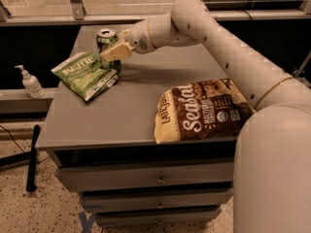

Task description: Move green can near green jalapeno chip bag

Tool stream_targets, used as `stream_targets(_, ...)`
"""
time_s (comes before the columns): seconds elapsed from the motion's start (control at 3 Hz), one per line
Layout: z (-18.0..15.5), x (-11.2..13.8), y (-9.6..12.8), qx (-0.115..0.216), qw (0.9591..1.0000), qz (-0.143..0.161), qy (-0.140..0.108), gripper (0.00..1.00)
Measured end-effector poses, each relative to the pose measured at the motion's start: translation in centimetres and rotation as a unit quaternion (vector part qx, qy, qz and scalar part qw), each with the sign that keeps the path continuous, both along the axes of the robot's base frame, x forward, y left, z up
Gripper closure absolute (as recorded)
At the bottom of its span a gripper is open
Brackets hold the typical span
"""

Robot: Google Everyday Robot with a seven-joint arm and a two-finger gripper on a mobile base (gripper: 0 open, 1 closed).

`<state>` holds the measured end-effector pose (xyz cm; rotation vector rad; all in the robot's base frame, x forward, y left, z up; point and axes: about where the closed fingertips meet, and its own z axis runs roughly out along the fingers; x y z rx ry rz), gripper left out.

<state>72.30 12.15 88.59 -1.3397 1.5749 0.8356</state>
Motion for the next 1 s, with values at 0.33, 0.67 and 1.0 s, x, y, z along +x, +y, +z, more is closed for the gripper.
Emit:
stream_targets(0.33, -0.48, 0.1, -0.09, -0.008, 1.0, -0.002, 0.002, 0.35)
stream_targets(0.67, -0.66, 0.34, -0.42, -0.014, 0.9999, -0.007, 0.002, 0.13)
stream_targets(1.0, -0.78, 0.56, -0.68, -0.017, 0.9998, -0.01, 0.001, 0.0)
